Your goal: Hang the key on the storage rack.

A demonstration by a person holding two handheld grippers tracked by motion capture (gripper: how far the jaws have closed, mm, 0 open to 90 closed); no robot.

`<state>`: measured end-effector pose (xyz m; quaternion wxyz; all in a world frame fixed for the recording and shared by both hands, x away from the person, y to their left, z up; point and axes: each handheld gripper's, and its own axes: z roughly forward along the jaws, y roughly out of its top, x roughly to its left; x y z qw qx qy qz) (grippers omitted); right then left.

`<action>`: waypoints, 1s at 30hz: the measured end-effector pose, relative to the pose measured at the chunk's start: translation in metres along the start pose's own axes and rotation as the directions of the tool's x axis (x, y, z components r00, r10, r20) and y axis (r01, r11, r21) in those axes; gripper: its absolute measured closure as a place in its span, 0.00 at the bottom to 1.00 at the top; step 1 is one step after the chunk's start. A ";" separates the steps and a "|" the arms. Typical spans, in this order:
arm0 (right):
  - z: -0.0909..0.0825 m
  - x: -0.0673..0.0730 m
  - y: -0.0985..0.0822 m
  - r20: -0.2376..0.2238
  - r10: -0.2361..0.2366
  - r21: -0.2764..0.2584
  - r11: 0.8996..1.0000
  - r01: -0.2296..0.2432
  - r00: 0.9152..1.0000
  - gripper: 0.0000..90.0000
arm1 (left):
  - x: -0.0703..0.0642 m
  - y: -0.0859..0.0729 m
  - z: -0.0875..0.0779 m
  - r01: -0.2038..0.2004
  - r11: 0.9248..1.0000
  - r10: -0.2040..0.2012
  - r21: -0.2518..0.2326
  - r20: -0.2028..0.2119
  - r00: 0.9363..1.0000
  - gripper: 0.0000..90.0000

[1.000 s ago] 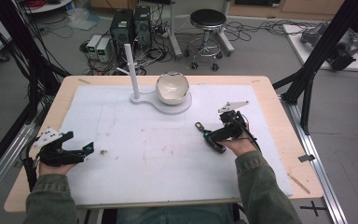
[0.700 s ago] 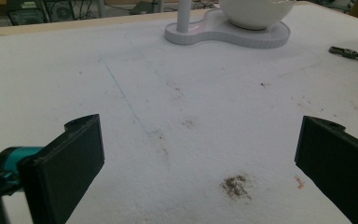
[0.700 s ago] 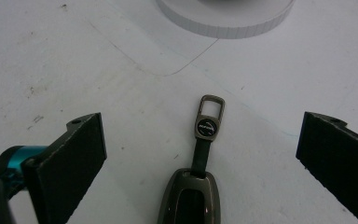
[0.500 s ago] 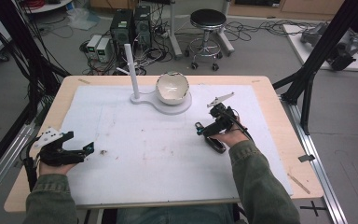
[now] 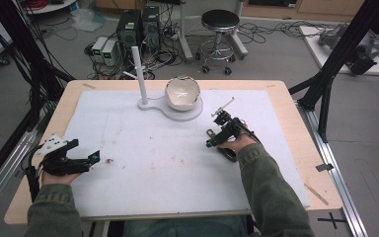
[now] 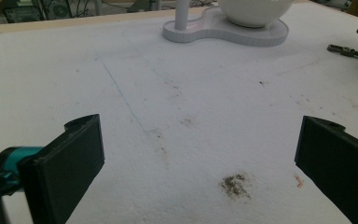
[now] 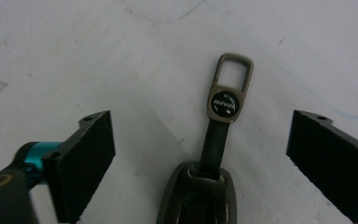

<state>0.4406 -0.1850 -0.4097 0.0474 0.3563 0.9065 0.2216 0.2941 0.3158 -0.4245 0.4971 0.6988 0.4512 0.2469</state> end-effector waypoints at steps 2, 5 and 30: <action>0.001 0.000 -0.001 -0.003 -0.008 0.028 1.000 0.009 1.000 0.23 | 0.000 0.000 0.000 0.000 1.000 0.000 -0.001 0.000 1.000 0.02; 0.001 0.000 -0.001 -0.003 0.012 0.032 0.999 -0.012 1.000 0.31 | -0.001 0.000 0.000 -0.004 1.000 0.004 0.003 -0.001 1.000 0.02; 0.006 -0.008 0.000 0.014 0.091 0.075 0.993 -0.091 0.996 0.78 | 0.000 -0.001 0.002 0.008 1.000 -0.008 0.009 0.000 1.000 0.02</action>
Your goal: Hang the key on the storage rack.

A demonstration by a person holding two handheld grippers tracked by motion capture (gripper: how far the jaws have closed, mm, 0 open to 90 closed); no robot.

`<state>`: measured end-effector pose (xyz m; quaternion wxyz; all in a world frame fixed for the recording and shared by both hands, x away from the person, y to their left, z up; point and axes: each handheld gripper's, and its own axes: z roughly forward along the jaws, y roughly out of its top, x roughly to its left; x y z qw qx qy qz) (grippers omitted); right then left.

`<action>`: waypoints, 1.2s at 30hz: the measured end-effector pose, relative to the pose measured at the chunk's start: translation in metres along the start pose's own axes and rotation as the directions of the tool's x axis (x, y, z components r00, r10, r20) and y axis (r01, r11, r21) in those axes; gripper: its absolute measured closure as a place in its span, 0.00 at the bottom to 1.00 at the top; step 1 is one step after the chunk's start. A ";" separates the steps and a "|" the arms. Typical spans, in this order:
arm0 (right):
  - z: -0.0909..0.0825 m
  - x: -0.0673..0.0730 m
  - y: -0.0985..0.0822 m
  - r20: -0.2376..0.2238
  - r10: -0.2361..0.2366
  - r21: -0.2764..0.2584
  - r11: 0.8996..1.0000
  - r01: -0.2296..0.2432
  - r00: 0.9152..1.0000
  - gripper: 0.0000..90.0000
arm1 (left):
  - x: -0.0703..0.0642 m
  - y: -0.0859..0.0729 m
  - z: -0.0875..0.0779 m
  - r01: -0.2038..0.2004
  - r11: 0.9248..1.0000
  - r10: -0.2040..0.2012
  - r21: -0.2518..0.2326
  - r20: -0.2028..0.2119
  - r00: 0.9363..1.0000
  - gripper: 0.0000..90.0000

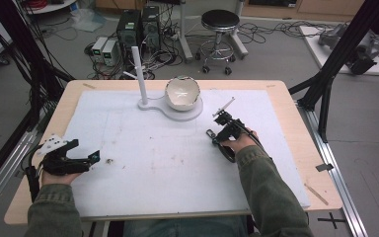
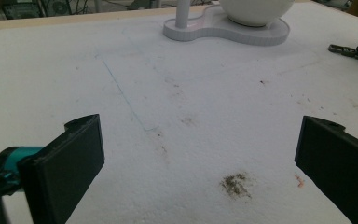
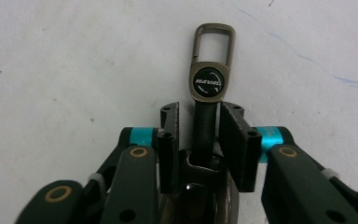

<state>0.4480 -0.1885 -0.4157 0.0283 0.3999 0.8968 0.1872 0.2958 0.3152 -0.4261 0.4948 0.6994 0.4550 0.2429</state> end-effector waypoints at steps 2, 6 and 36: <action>0.000 0.000 0.000 0.006 0.002 -0.001 1.000 -0.002 1.000 0.83 | 0.000 0.000 0.000 -0.001 1.000 0.001 0.000 0.000 1.000 0.02; 0.000 -0.001 0.001 0.004 0.026 0.002 1.000 -0.026 1.000 0.87 | 0.000 0.000 0.000 -0.003 1.000 0.003 0.001 0.001 1.000 0.02; -0.033 -0.005 -0.005 -0.132 0.068 -0.086 0.993 -0.080 0.989 0.93 | 0.000 0.000 0.001 0.000 1.000 0.000 -0.001 0.005 1.000 0.02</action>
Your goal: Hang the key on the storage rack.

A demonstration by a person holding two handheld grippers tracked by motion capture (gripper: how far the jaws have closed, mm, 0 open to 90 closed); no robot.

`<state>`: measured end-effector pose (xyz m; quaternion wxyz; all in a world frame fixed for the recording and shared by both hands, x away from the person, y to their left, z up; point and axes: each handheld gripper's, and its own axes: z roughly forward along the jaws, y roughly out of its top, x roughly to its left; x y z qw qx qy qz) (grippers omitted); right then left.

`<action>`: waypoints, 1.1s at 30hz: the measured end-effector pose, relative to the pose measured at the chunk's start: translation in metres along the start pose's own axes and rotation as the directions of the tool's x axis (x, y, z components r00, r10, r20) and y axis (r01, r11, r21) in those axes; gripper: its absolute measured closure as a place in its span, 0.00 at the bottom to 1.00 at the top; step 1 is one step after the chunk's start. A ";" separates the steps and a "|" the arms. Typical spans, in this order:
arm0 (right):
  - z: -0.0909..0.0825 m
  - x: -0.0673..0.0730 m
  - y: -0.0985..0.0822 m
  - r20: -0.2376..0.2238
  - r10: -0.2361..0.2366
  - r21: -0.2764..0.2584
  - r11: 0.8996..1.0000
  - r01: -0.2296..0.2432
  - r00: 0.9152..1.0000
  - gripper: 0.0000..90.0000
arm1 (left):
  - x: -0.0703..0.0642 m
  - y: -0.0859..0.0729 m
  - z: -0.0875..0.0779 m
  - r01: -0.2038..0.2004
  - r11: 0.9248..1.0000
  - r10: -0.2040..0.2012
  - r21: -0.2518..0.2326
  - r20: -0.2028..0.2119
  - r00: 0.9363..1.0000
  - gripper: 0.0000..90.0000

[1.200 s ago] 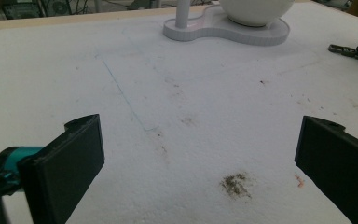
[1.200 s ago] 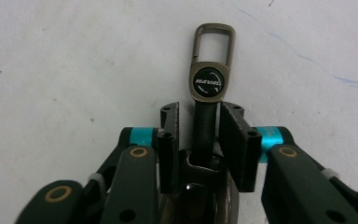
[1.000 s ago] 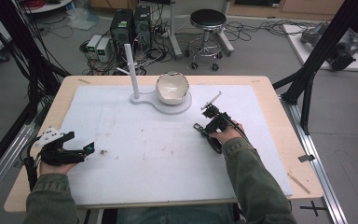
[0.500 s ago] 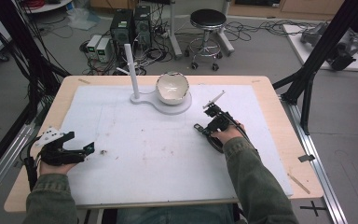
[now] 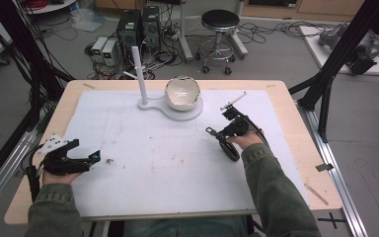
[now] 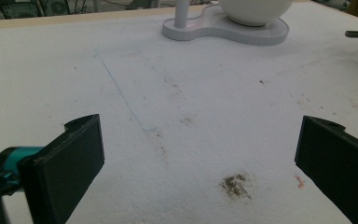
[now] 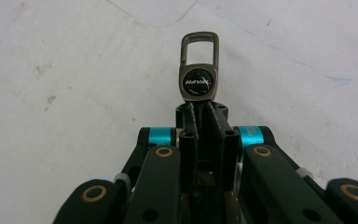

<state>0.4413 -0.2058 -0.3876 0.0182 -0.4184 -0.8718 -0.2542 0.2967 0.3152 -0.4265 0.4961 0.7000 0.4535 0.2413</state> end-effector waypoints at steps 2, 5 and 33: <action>-0.004 0.003 0.003 -0.005 -0.009 -0.011 1.000 0.009 1.000 0.93 | 0.000 0.000 0.000 0.001 1.000 -0.001 -0.001 0.002 1.000 0.02; -0.010 0.009 0.009 -0.008 -0.023 -0.017 1.000 0.023 1.000 0.93 | 0.000 0.000 0.000 0.001 1.000 -0.001 -0.002 0.002 1.000 0.02; -0.025 0.069 0.090 -0.050 -0.203 -0.015 0.979 0.202 0.978 0.92 | 0.001 0.000 0.000 0.002 1.000 -0.002 0.001 0.007 1.000 0.02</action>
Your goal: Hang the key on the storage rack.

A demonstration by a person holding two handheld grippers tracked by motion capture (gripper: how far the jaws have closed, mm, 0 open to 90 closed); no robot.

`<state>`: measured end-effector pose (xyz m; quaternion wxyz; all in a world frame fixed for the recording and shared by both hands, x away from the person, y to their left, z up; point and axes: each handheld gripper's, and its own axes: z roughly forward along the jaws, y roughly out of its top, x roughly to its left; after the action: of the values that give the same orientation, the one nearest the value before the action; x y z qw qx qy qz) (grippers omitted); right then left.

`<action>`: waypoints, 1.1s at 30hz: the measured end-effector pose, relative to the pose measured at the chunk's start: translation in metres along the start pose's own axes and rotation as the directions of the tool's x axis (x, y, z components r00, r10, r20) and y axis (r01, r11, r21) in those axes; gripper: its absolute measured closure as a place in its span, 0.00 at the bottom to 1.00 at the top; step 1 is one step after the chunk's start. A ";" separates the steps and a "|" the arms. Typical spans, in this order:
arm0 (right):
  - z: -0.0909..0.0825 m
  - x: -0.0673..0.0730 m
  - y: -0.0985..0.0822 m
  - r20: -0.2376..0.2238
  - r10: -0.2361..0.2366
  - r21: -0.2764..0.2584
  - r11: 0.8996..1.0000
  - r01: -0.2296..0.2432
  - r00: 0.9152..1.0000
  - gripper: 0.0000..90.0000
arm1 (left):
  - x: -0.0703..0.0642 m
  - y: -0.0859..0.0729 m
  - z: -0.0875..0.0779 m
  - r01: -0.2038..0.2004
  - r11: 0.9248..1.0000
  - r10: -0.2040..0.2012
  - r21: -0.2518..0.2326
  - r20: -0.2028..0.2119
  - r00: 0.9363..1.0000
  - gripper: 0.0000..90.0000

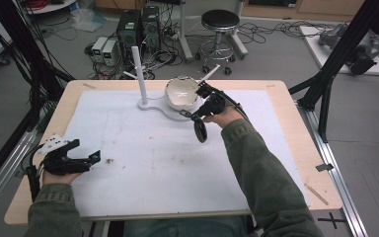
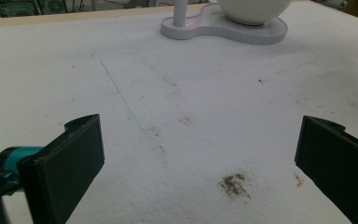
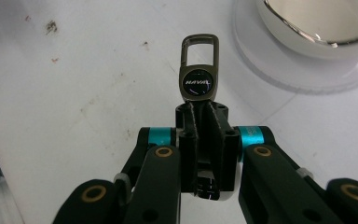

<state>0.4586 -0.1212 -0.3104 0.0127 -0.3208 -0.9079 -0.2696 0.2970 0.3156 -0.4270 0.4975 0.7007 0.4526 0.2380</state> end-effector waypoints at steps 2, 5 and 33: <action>0.002 0.004 0.008 -0.009 -0.012 0.002 1.000 0.012 1.000 0.92 | 0.000 0.000 0.000 0.001 1.000 -0.001 -0.001 0.001 1.000 0.02; 0.005 0.011 0.020 -0.014 -0.034 0.011 0.999 0.034 0.999 0.92 | 0.000 0.000 0.000 0.001 1.000 -0.001 -0.002 0.000 1.000 0.02; 0.001 0.033 0.117 -0.043 -0.109 -0.001 0.994 0.109 0.993 0.92 | 0.004 -0.001 0.003 0.009 1.000 -0.009 0.004 0.002 1.000 0.02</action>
<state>0.5014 -0.0256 -0.2480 0.0177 -0.2650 -0.9238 -0.2759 0.3003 0.3178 -0.4296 0.4974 0.7001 0.4556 0.2342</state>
